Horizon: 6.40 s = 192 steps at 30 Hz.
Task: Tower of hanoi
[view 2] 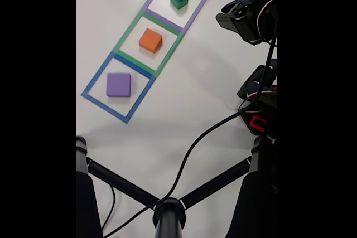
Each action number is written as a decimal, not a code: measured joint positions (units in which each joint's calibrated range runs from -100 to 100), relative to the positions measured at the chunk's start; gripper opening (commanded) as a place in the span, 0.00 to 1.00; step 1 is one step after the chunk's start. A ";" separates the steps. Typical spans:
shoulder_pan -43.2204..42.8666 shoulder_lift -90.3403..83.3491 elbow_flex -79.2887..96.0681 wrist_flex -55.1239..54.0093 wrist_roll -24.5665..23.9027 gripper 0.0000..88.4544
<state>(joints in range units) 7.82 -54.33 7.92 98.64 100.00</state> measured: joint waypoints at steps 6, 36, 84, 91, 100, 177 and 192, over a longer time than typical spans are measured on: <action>-1.23 -2.53 5.48 -1.36 0.00 0.15; 0.08 -2.87 79.72 -90.93 0.00 0.49; -2.87 72.60 67.71 -161.88 0.00 0.47; -4.09 74.63 66.84 -163.32 -0.20 0.45; -4.34 76.23 65.97 -163.48 -0.20 0.39; -11.87 11.73 -8.36 -7.38 0.00 0.08; -23.41 7.51 -4.87 -8.11 0.00 0.08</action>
<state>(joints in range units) -15.60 -46.81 3.05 90.53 100.00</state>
